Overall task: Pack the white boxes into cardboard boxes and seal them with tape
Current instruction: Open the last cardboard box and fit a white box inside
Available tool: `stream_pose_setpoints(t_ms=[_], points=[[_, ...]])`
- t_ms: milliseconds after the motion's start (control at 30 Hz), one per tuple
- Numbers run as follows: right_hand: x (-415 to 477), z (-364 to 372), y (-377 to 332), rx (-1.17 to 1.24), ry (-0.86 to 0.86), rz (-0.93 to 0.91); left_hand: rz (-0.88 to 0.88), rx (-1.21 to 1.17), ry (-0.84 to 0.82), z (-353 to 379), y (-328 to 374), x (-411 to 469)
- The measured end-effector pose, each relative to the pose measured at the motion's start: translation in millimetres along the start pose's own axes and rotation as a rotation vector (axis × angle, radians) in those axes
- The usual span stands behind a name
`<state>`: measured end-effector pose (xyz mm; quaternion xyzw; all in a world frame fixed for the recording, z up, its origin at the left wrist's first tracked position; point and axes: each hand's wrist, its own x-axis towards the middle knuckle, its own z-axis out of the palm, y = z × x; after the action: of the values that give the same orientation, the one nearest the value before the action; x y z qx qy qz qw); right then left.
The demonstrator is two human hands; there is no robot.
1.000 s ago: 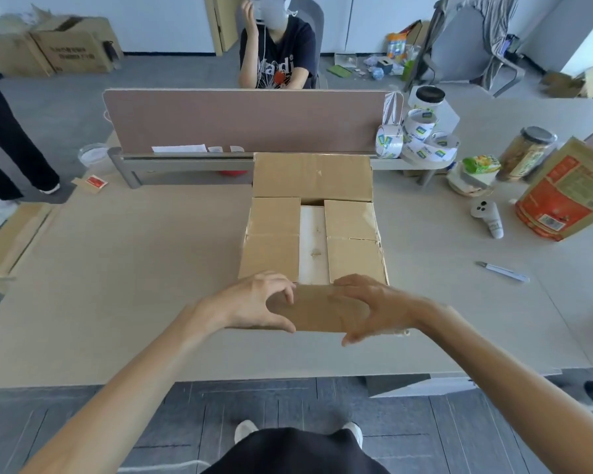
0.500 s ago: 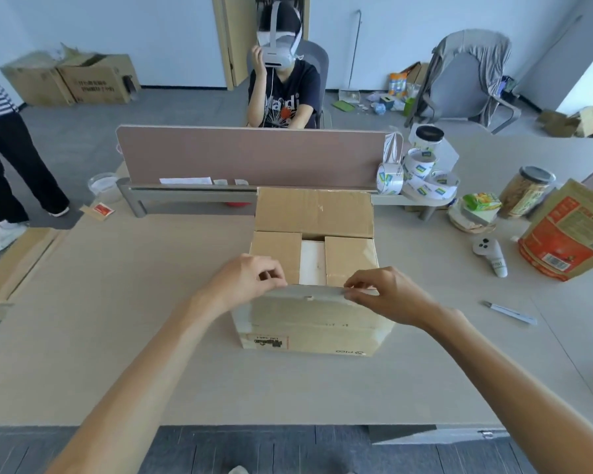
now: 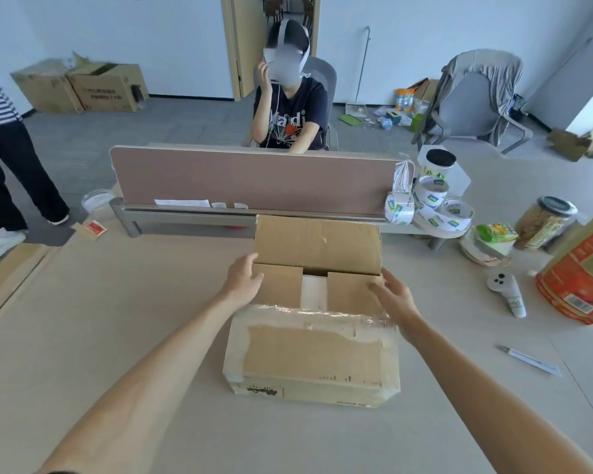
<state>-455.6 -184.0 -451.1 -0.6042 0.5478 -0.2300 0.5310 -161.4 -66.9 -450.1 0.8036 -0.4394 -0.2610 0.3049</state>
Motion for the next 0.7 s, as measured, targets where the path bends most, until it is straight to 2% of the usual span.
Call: stream_pose_setpoints(t_ms=[100,200,267,433,533,633,700], points=[[12.1,5.8,-5.6,0.172,-0.001,-0.018,-0.200,-0.313,-0.013,-1.2,3.7,17.7],[19.9,10.4,-9.8,0.265,0.035,0.050,-0.226,-0.413,-0.084,-2.2,6.7,29.0],[25.5,8.5,-10.9,0.267,0.057,0.084,-0.222,-0.429,-0.102,-2.7,6.4,33.0],[31.1,-3.4,-12.9,0.354,0.088,0.152,-0.267,-0.519,-0.029,-11.8,-8.1,34.5],[27.2,-13.5,-12.8,0.393,0.048,0.174,-0.248,-0.523,-0.052,-20.3,-13.2,22.5],[16.3,-18.0,-14.1,0.312,-0.012,0.199,-0.175,-0.464,-0.168,-26.3,-16.6,2.8],[7.3,-16.4,-14.1,0.167,-0.019,0.176,-0.124,-0.328,-0.209,-27.4,-15.4,-11.1]])
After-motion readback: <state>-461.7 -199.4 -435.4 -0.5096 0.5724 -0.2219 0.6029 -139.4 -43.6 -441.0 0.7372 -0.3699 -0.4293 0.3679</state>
